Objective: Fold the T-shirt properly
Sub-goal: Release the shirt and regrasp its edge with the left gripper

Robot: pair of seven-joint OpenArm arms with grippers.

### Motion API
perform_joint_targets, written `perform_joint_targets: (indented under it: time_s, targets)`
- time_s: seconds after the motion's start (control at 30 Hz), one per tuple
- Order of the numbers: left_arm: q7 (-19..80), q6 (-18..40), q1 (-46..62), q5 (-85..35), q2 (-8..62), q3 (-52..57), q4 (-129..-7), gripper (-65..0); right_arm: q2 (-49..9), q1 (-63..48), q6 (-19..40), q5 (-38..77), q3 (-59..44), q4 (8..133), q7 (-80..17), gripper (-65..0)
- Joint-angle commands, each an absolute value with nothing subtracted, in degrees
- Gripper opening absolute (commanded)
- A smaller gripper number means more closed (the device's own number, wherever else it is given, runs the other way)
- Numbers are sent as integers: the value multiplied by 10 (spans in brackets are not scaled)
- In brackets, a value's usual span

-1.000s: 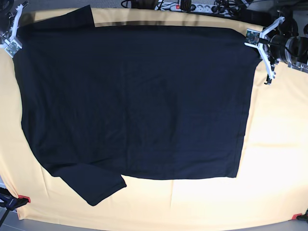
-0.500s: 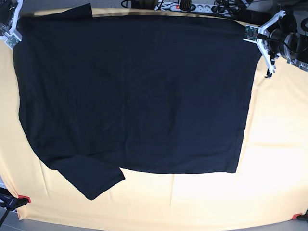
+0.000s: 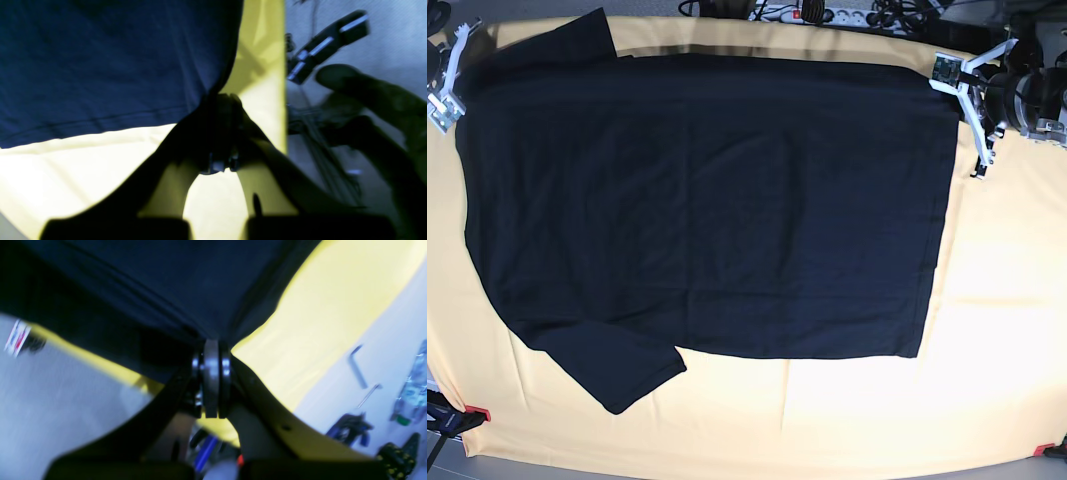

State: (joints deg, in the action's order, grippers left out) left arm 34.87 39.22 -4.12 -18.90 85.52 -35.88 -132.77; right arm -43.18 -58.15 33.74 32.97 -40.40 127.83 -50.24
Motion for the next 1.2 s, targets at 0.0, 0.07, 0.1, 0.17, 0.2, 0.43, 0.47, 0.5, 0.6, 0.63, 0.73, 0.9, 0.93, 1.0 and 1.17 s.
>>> perform_joint_targets:
  time_s: [0.0, 0.07, 0.1, 0.17, 0.2, 0.43, 0.47, 0.5, 0.6, 0.63, 0.73, 0.9, 0.93, 1.0, 1.17]
  targets:
    - [343, 371, -45, -170, 861, -352, -1332, -650, -440, -576, 334, 325, -413, 1284, -491, -650]
    - [341, 331, -45, -138, 845, -352, -1328, -650, -440, -558, 336, 326, -413, 1284, -485, -650]
    - [334, 313, -45, -122, 836, -352, -1323, -650, -440, -550, 336, 326, -413, 1284, -484, -650]
    - [310, 290, -45, -93, 818, -352, -1305, -650, -440, -536, 336, 330, -413, 1280, -471, -650]
    - [297, 283, -45, -78, 809, -352, -1294, -650, -440, -533, 336, 330, -413, 1274, -458, -650]
    - [263, 280, -47, -32, 742, -352, -1212, -650, -440, -514, 342, 332, -410, 1223, -381, -650]
    - [262, 278, -47, -29, 733, -352, -1201, -650, -440, -504, 347, 332, -406, 1215, -381, -650]
    - [257, 274, -47, -29, 726, -352, -1190, -650, -440, -494, 352, 332, -401, 1207, -381, -650]
    - [255, 257, -48, -22, 706, -352, -1167, -650, -440, -458, 361, 331, -367, 1177, -381, -650]
    - [255, 249, -48, -12, 702, -352, -1163, -650, -440, -446, 360, 331, -351, 1167, -382, -650]
    - [252, 213, -48, 15, 698, -352, -1161, -650, -440, -408, 360, 326, -301, 1147, -382, -650]
    - [253, 183, -67, 41, 699, -352, -1161, -650, -440, -353, 338, 278, -248, 1139, -382, -650]
    - [253, 183, -74, 40, 698, -352, -1161, -650, -440, -345, 336, 279, -247, 1139, -382, -650]
    - [249, 184, -85, 33, 698, -352, -1161, -650, -440, -336, 337, 287, -247, 1139, -382, -650]
    - [213, 189, -94, 4, 698, -352, -1161, -650, -439, -335, 337, 287, -247, 1139, -381, -650]
